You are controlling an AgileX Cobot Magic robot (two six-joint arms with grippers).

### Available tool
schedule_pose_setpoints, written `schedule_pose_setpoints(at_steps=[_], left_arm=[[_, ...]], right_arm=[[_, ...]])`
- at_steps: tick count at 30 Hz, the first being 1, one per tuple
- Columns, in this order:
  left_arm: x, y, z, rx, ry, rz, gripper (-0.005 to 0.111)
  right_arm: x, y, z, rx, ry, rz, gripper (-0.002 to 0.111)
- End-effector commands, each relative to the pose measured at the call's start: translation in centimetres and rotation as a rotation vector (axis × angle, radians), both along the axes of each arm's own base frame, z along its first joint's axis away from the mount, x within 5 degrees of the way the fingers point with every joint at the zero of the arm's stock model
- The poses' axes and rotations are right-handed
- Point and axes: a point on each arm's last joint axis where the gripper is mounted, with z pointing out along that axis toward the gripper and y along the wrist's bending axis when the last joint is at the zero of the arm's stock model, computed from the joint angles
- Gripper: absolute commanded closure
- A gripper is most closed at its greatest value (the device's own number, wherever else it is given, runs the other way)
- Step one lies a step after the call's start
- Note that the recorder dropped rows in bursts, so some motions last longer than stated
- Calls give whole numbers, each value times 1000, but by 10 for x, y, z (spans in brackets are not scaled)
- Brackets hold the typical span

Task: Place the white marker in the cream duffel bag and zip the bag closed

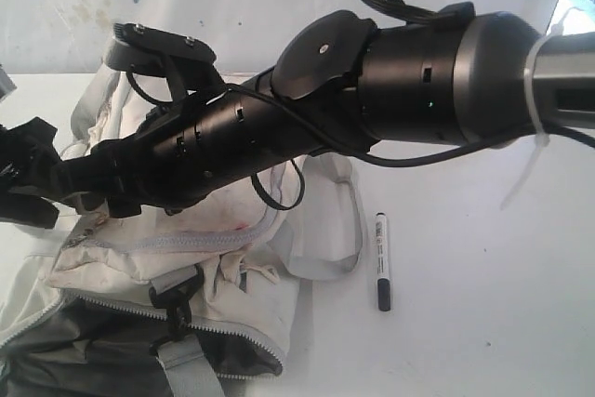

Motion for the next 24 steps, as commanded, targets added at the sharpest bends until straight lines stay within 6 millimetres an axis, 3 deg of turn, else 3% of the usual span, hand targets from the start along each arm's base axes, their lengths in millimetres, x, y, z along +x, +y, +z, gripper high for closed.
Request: schedule_pose_setpoints(at_steps=[1,6,15,24], left_arm=[[-1,5,-10,59,14,110,48],[1,3,-17,10,5,236,48],[-2,0,-22,-22,2,188,49],[-1,-5,-43,-99,16,182,76]], right_arm=[[-1,1,1,0,1,10,61],[-1,1,1,0,1,10,61],[-1,1,1,1,-1,7,61],[-1,1,1,1,-2,5,61]])
